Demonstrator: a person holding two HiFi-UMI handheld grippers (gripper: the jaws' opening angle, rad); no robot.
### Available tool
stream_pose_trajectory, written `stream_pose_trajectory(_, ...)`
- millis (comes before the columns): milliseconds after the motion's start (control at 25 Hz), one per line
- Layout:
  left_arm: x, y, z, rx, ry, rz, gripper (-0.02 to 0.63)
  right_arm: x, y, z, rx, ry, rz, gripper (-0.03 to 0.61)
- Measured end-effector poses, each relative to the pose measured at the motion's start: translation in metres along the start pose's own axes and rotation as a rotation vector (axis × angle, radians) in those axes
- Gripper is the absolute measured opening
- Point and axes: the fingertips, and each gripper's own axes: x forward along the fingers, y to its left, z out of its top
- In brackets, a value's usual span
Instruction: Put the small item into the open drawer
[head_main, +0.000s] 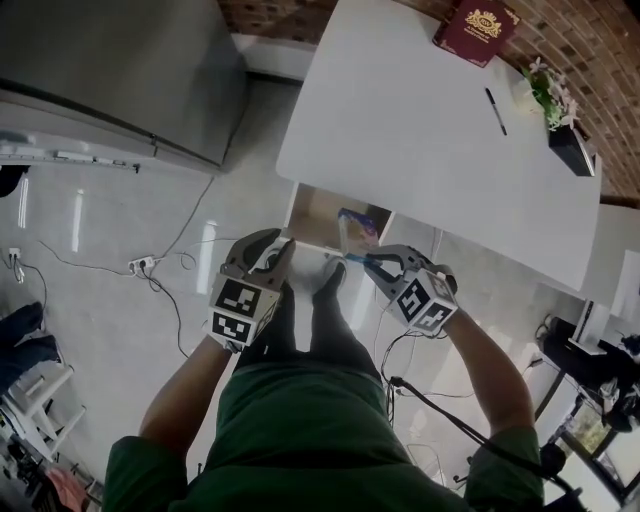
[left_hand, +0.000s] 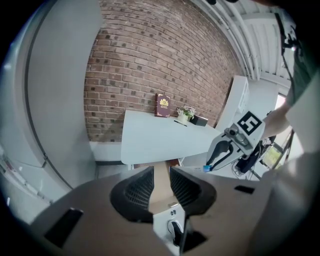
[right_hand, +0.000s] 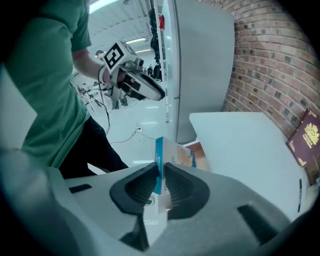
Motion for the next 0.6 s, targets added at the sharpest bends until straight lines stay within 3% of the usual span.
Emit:
stream_pose_trajectory(320, 0.01, 0.002, -0.024, -0.019, 0.041, 0.007, 0.097, 0.061, -0.017, -0.067, 0.126, 0.097, -0.022, 0.061)
stream_pose_trajectory(600, 0.015, 0.002, -0.041, -0.003, 0.062, 0.011, 0.095, 0.112, -0.016, -0.108, 0.126, 0.187, 0.03, 0.063)
